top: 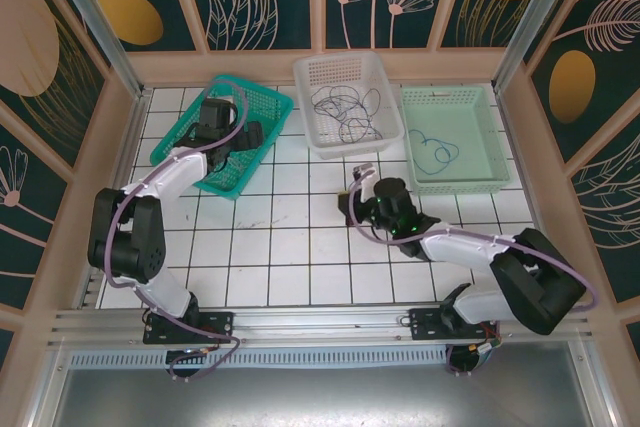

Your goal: Untangle the cables

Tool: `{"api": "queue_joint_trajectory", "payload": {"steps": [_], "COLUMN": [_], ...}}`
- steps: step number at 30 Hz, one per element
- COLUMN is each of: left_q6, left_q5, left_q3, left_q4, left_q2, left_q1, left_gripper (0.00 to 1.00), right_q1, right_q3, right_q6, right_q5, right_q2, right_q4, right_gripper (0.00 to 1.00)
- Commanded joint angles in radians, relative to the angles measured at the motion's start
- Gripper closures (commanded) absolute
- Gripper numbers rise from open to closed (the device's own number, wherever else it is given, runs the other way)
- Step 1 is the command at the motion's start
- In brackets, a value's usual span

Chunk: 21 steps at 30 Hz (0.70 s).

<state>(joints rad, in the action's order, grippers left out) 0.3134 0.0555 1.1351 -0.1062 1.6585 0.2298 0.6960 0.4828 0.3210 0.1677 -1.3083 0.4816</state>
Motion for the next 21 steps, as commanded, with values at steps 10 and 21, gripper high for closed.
{"api": "queue_joint_trajectory", "payload": {"steps": [10,21], "left_q6": [0.047,0.138], "left_q5": [-0.283,-0.597], "left_q3": [-0.195,-0.369], "left_q4": [0.278,0.577], "left_q2": [-0.260,-0.215], "left_q1": [0.156,0.260], "left_gripper": [0.02,0.09], "right_q1": [-0.209,-0.247], "right_q3": [0.031,0.043], "right_q6": [0.179,0.140], "right_q5": [0.633,0.932], "right_q2": [0.042,0.030], "right_q4": [0.169,0.204], "right_gripper": [1.00,1.00]}}
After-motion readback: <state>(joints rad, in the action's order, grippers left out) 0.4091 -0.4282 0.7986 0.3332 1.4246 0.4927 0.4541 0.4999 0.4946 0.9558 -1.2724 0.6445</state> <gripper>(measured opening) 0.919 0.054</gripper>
